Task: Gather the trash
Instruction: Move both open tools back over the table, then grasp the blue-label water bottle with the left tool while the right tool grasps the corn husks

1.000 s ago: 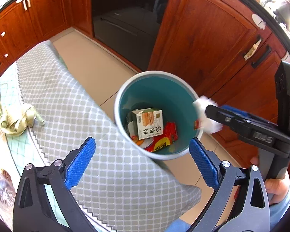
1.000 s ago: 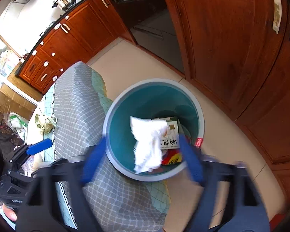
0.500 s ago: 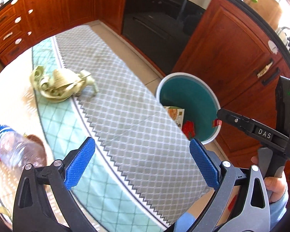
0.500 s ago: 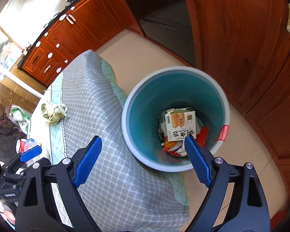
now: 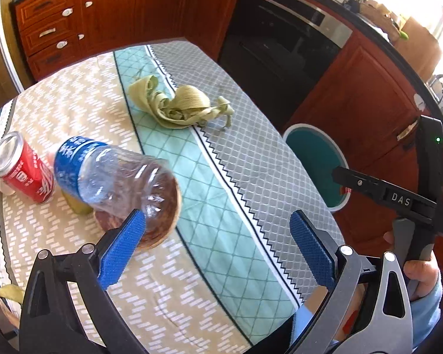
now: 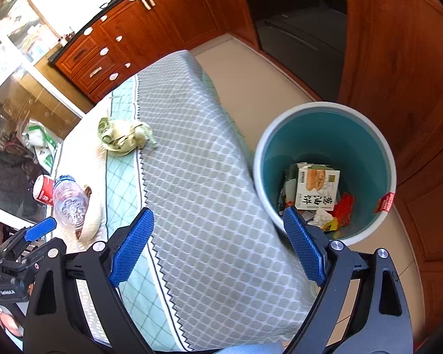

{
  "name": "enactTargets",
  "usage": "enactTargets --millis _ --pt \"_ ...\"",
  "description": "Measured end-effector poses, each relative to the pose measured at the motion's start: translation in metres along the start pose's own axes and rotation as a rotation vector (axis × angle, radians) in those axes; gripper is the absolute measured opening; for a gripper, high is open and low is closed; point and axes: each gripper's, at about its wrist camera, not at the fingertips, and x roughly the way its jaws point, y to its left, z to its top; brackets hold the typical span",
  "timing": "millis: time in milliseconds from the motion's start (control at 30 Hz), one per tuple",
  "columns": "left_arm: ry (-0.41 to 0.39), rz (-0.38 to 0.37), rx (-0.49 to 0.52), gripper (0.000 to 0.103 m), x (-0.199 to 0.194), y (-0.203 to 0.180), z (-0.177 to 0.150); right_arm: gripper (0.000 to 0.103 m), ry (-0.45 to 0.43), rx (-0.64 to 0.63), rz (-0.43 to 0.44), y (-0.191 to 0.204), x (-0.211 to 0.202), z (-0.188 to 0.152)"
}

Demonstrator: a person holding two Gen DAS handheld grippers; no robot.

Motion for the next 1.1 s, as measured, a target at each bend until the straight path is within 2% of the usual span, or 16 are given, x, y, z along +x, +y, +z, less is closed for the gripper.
enactTargets --millis 100,200,300,400,600,667,833,967,1000,1033,1100 --pt "-0.013 0.007 -0.072 0.098 -0.008 0.029 0.002 0.085 0.008 -0.025 0.002 0.017 0.003 -0.002" --pt "-0.019 0.003 -0.186 0.098 -0.012 0.057 0.015 0.085 0.013 -0.037 0.009 0.028 0.007 -0.003" --pt "-0.025 0.033 -0.287 0.098 -0.013 0.078 0.029 0.085 0.020 -0.041 0.015 0.034 0.010 -0.003" --pt "-0.006 0.076 -0.368 0.098 -0.005 0.093 0.038 0.085 0.027 -0.048 0.020 0.037 0.014 0.000" --pt "0.049 0.087 -0.490 0.098 0.022 0.107 0.045 0.085 0.043 -0.073 0.030 0.043 0.028 0.009" --pt "0.062 0.111 -0.514 0.098 0.029 0.107 0.046 0.085 0.054 -0.078 0.032 0.044 0.034 0.012" --pt "0.076 0.188 -0.512 0.099 0.044 0.104 0.048 0.085 0.061 -0.096 0.030 0.045 0.054 0.027" --pt "0.107 0.181 -0.453 0.097 0.060 0.100 0.043 0.085 0.063 -0.099 0.039 0.049 0.071 0.049" --pt "0.108 0.177 -0.426 0.092 0.062 0.098 0.041 0.085 0.062 -0.105 0.044 0.052 0.075 0.054" --pt "0.103 0.176 -0.393 0.078 0.062 0.096 0.039 0.085 0.061 -0.115 0.050 0.056 0.079 0.060" --pt "0.093 0.163 -0.333 0.070 0.060 0.092 0.034 0.085 0.061 -0.140 0.066 0.066 0.087 0.071"
